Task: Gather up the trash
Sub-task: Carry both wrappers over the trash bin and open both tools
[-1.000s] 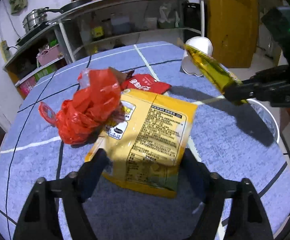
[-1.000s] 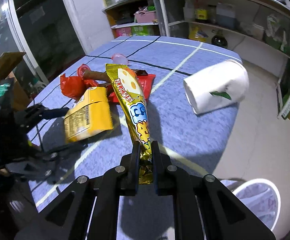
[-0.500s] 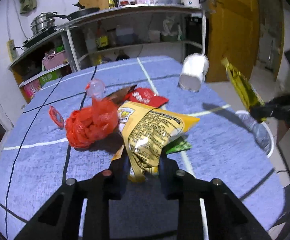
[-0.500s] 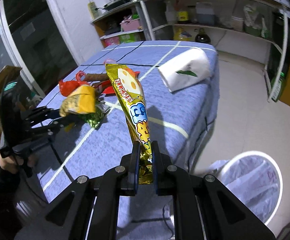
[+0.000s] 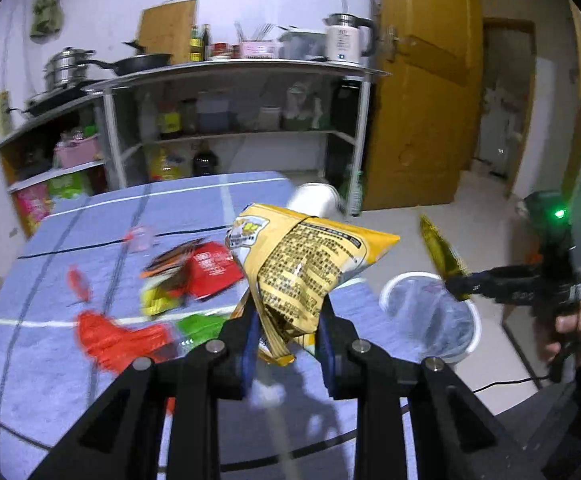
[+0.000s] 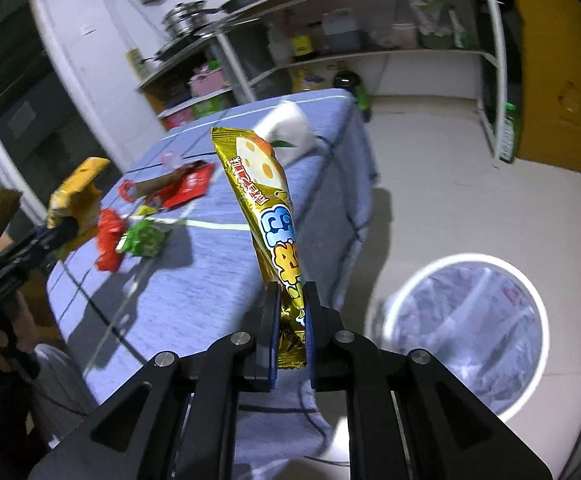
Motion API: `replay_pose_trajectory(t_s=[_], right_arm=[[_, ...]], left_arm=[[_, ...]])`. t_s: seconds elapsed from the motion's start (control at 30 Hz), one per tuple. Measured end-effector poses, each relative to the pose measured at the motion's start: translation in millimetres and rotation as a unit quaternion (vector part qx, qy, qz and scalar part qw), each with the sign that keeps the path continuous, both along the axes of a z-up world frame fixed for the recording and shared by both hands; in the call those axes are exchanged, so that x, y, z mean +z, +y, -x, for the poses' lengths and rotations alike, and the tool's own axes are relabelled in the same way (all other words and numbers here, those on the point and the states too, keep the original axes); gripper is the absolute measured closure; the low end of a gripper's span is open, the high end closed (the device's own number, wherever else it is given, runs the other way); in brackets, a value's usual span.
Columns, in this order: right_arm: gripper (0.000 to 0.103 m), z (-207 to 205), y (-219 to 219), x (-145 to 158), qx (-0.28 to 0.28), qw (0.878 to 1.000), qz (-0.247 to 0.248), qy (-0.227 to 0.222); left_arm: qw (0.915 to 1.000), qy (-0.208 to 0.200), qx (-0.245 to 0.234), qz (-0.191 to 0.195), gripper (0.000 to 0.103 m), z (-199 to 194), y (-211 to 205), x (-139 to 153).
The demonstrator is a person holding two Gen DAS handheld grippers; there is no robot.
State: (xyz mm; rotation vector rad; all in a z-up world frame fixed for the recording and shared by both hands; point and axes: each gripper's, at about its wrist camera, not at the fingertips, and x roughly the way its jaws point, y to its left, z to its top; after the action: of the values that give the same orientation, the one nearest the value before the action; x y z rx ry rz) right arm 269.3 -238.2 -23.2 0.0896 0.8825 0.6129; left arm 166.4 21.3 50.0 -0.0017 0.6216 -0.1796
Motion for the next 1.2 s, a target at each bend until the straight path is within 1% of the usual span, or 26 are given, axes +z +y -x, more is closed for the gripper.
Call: replay_pose_trajectory(t_s=[0.17, 0.23, 0.3, 0.5, 0.57, 0.6, 0.63, 0.67, 0.7, 0.77, 0.87, 0.9, 1.0, 1.07, 1.2], right_arm=[[0.092, -6, -39, -16, -0.062, 0.998, 0.008, 0.017], [0.092, -11, -57, -26, -0.09, 0.995, 0.01, 0.03], [0.092, -16, -72, -38, -0.116, 0.992, 0.023, 0.042], [0.091, -33, -100, -76, -0.156, 0.982, 0.051, 0.088], [0.091, -37, -107, -87, -0.166, 0.979, 0.056, 0.1], [0.091, -41, -111, -93, -0.169, 0.978, 0.057, 0.11], [0.09, -42, -112, -97, -0.171, 0.977, 0.057, 0.116], [0.09, -44, -115, -101, -0.175, 0.975, 0.059, 0.12], [0.09, -47, -118, -106, -0.181, 0.974, 0.065, 0.123], [0.084, -48, -123, -110, -0.19, 0.971, 0.065, 0.128], [0.074, -47, -133, -109, -0.207, 0.968, 0.054, 0.131], [0.072, -45, -138, -106, -0.215, 0.967, 0.049, 0.127], [0.07, -38, -149, -95, -0.232, 0.965, 0.034, 0.116], [0.07, -32, -154, -87, -0.241, 0.964, 0.026, 0.108], [0.069, -23, -155, -65, -0.246, 0.966, 0.01, 0.083]], left_arm=[[0.9971, 0.018, -0.071, 0.018, 0.075, -31, -58, -8], [0.9945, 0.034, -0.096, 0.024, 0.075, -45, -82, -17], [0.9911, 0.053, -0.118, 0.032, 0.074, -62, -106, -29], [0.9805, 0.118, -0.152, 0.038, 0.071, -106, -163, -66], [0.9756, 0.138, -0.166, 0.037, 0.068, -118, -180, -75], [0.9728, 0.156, -0.167, 0.037, 0.066, -124, -186, -80], [0.9689, 0.174, -0.17, 0.045, 0.063, -133, -192, -84], [0.9659, 0.183, -0.175, 0.055, 0.06, -138, -195, -87], [0.9654, 0.187, -0.171, 0.059, 0.056, -144, -198, -88], [0.966, 0.192, -0.167, 0.047, 0.056, -154, -205, -93], [0.9624, 0.212, -0.163, 0.049, 0.053, -157, -214, -101], [0.9625, 0.213, -0.161, 0.049, 0.051, -157, -215, -102], [0.9623, 0.212, -0.16, 0.058, 0.047, -157, -213, -102], [0.9641, 0.207, -0.155, 0.059, 0.043, -159, -211, -100], [0.9674, 0.192, -0.151, 0.069, 0.042, -158, -203, -92]])
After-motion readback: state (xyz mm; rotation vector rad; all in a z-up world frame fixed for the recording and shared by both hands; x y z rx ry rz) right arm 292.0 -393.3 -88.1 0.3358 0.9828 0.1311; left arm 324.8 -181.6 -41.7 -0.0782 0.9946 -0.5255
